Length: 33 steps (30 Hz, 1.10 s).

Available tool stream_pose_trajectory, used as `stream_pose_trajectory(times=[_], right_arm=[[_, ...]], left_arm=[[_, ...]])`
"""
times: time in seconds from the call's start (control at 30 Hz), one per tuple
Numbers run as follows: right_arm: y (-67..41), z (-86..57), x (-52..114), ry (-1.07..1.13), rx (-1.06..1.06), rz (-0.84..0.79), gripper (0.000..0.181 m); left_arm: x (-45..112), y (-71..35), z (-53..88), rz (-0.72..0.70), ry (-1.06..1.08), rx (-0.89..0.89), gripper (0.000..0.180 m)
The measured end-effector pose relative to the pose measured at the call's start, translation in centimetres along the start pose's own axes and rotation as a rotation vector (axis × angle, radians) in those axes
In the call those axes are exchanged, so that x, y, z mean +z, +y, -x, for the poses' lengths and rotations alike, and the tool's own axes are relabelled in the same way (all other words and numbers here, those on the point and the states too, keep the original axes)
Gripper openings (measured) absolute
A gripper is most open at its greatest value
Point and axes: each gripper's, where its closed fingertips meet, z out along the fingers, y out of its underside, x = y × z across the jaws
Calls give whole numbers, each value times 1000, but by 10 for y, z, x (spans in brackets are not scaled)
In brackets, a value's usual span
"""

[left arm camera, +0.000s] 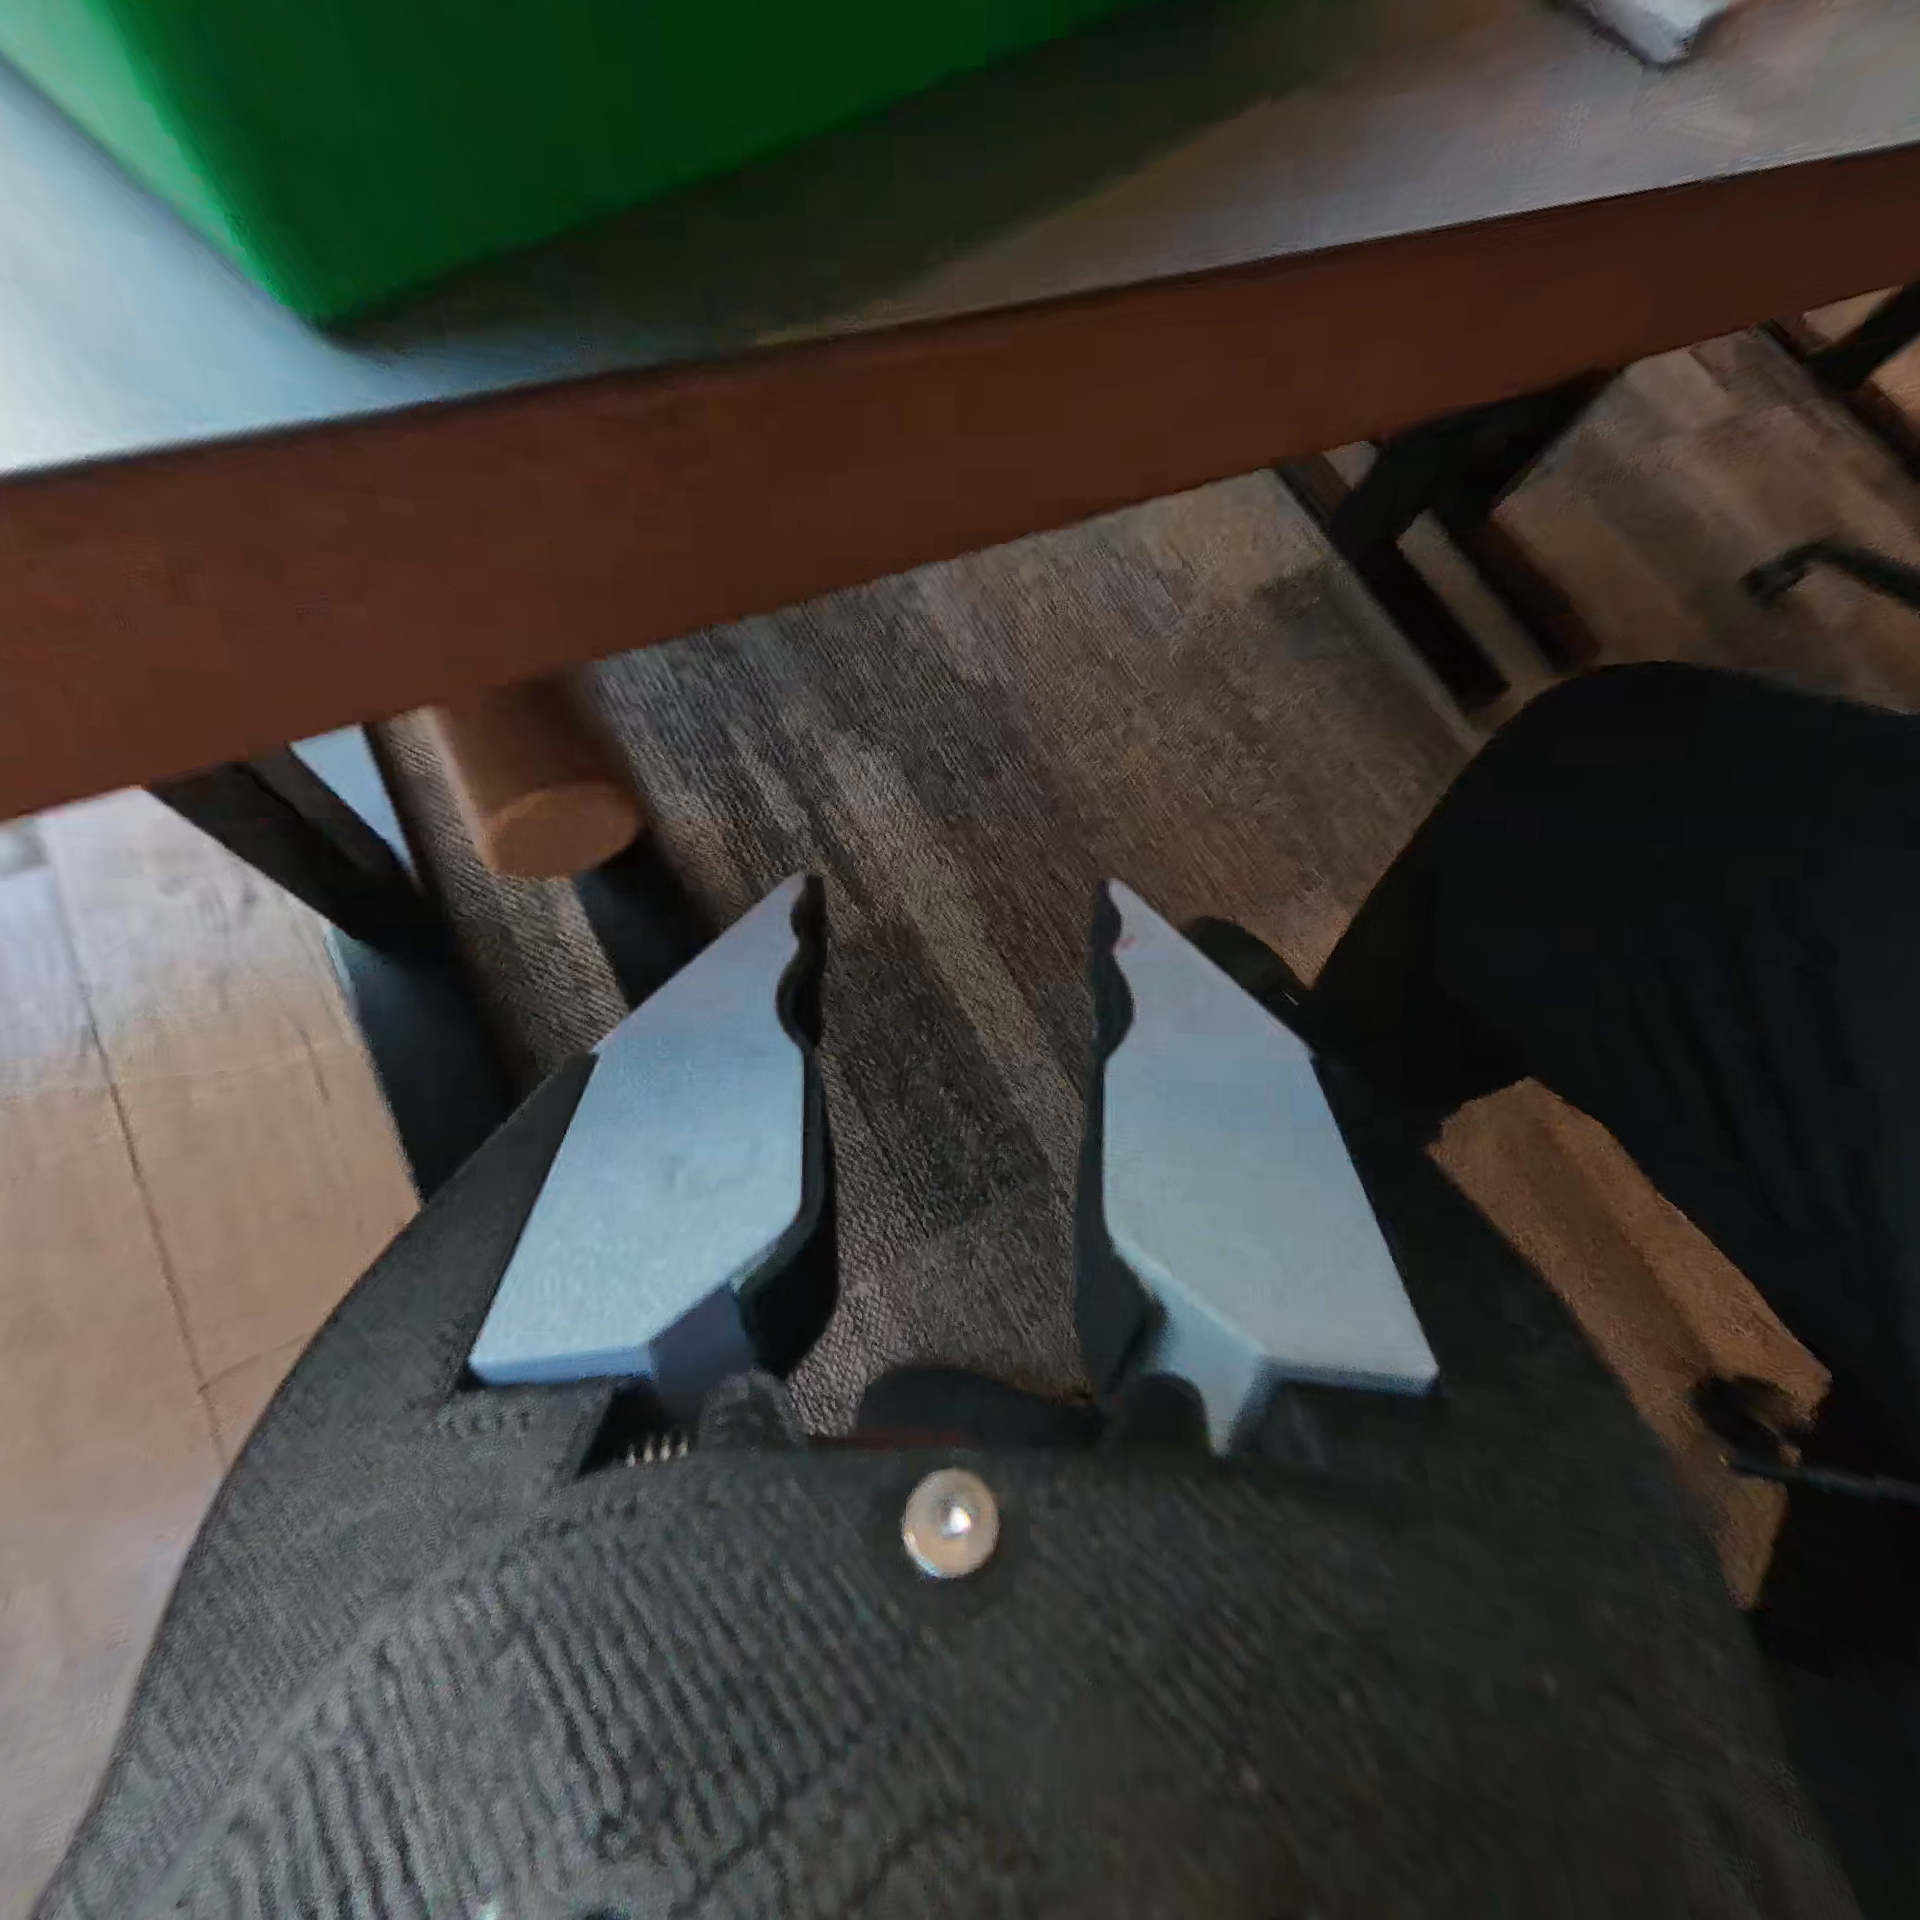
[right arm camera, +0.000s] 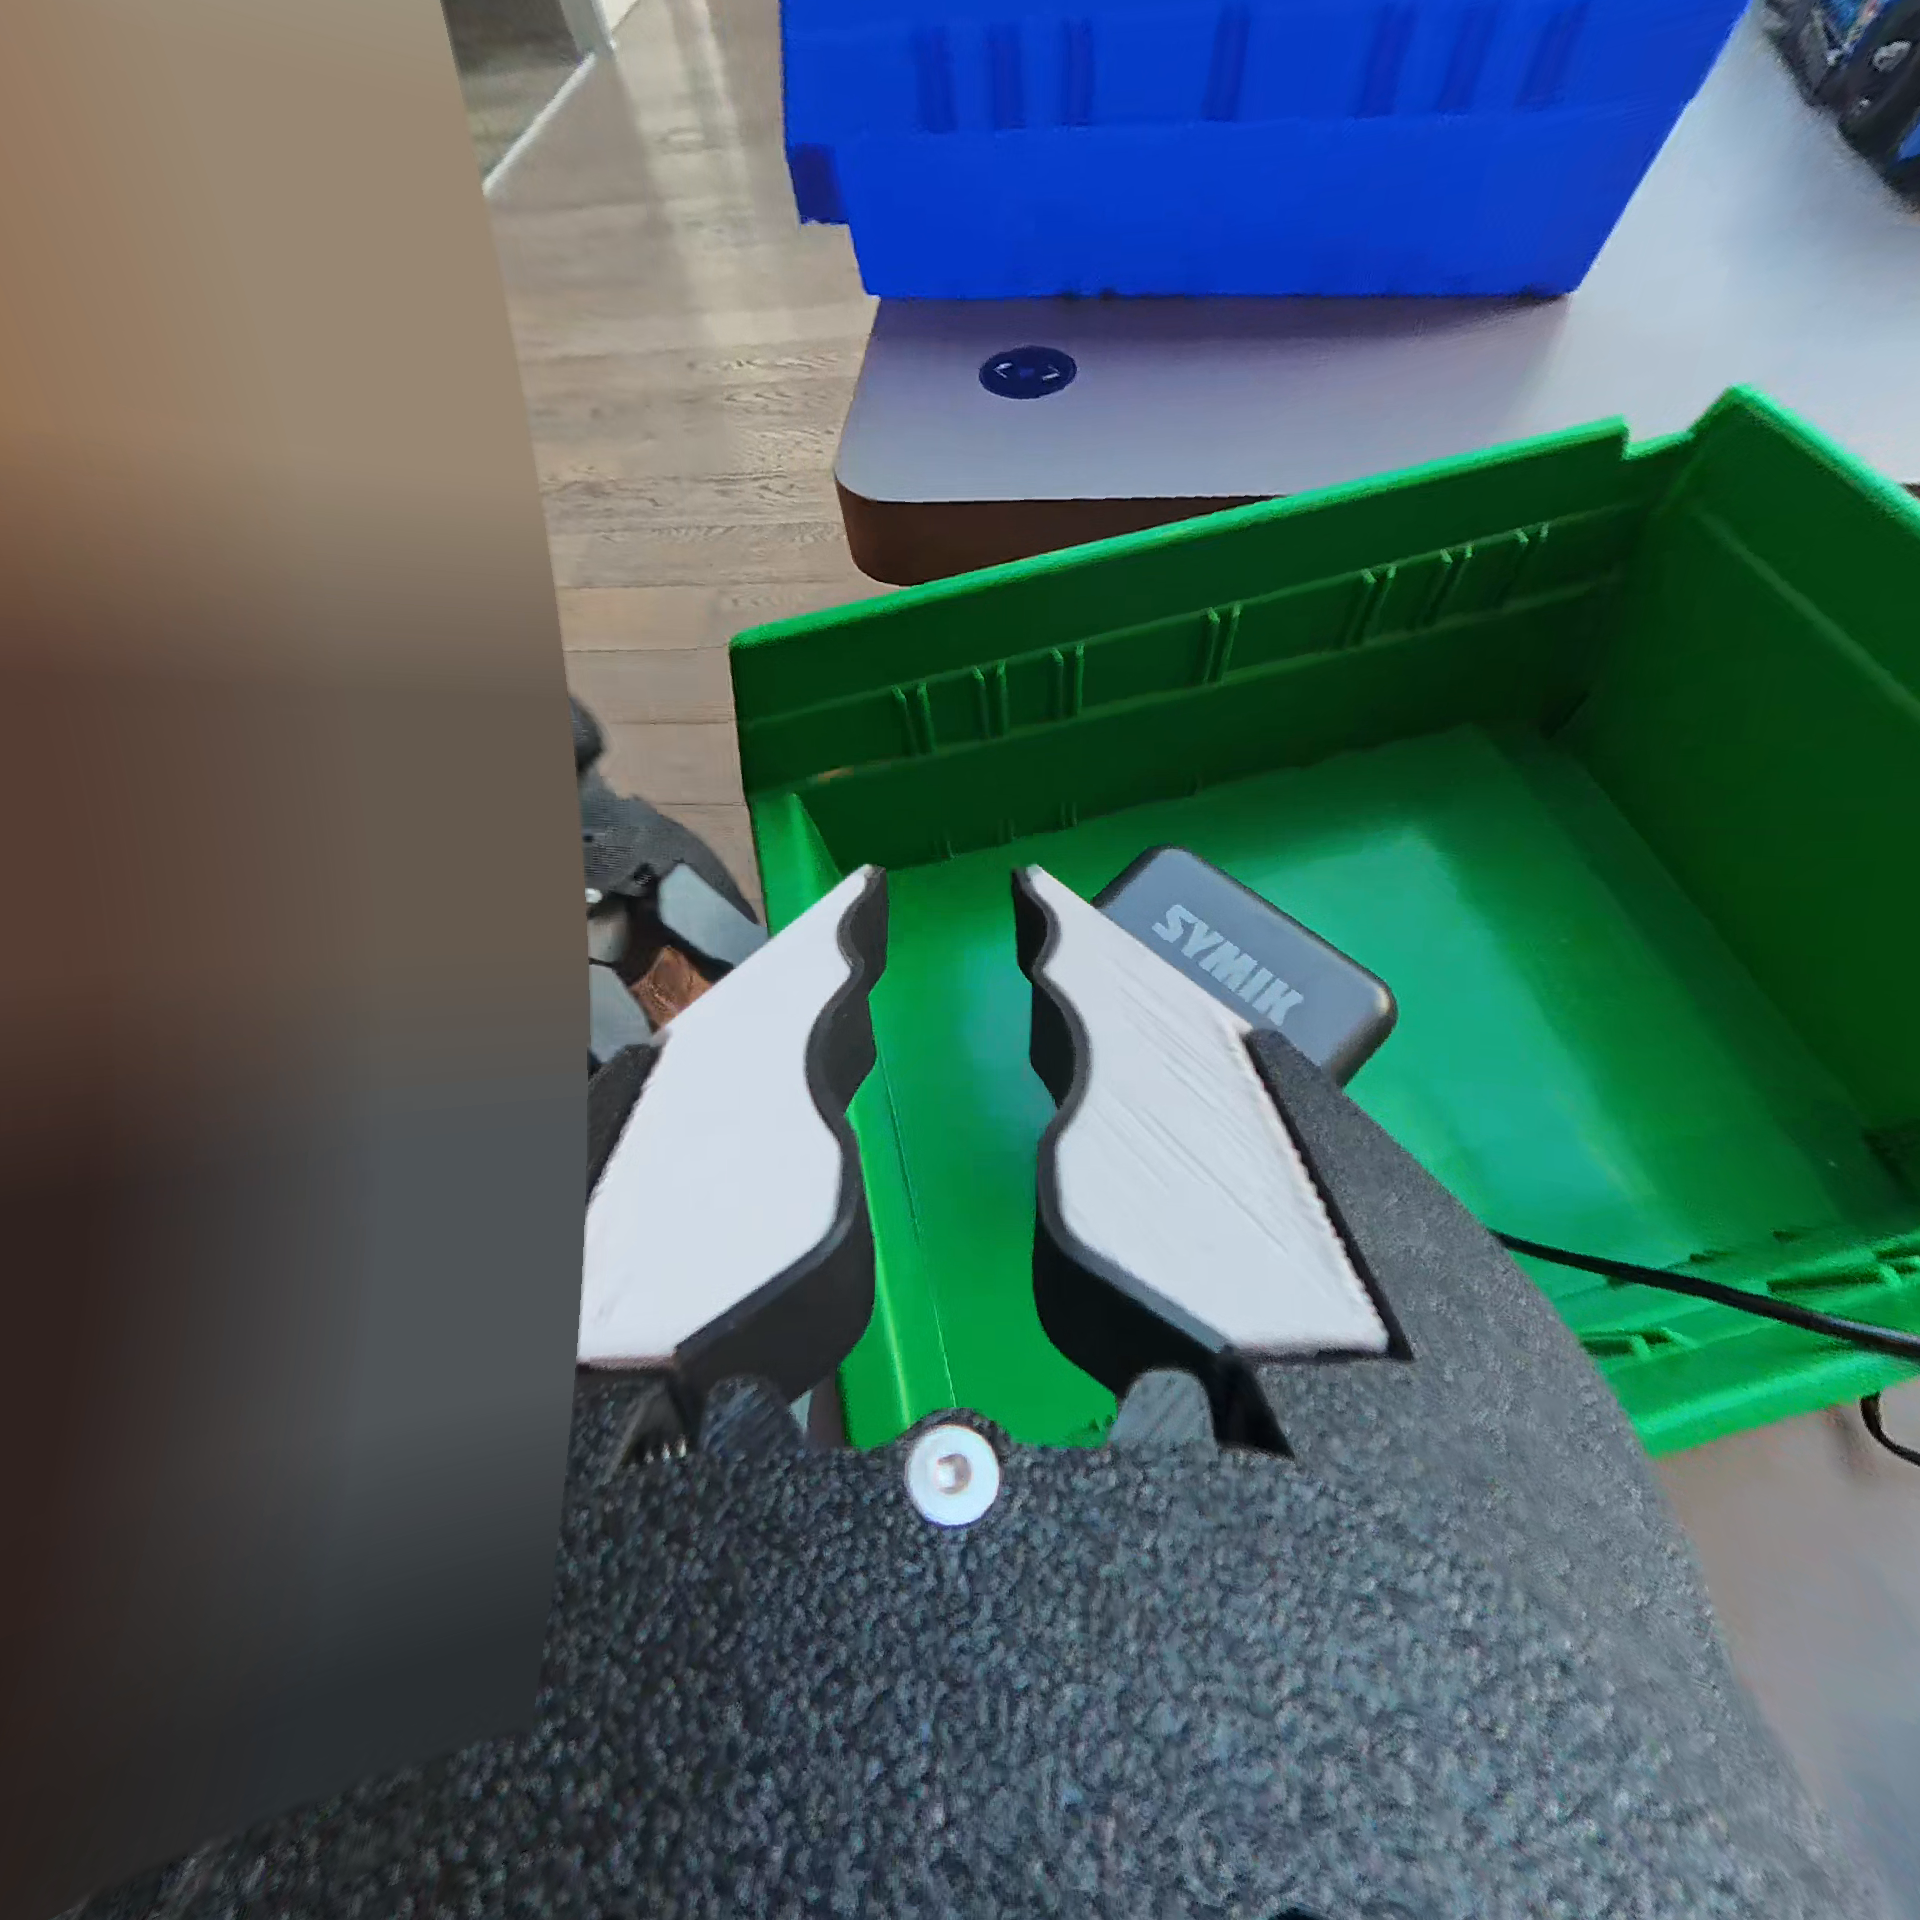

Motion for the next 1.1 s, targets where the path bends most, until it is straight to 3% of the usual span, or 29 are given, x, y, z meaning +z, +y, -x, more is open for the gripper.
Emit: stream_pose_trajectory(times=[0.23,0.5,0.57,0.67,0.83,1.0,1.1], right_arm=[[18,9,-2,71,-8,144,29],[10,59,-61,260,-10,135,52],[22,80,-70,228,30,190,49],[36,101,-83,213,124,241,72],[44,102,-101,332,131,222,66],[51,76,-99,552,127,225,60],[54,60,-93,615,115,260,54]], left_arm=[[-61,-24,-18,-68,-159,32,64],[-109,-50,-58,25,-365,-45,75],[-110,-43,-75,94,-370,-80,83],[-113,-42,-95,133,-390,-144,87],[-117,-70,-110,118,-428,-126,97],[-112,-124,-83,-1,-598,-104,104],[-98,-156,-61,-23,-667,-11,103]])
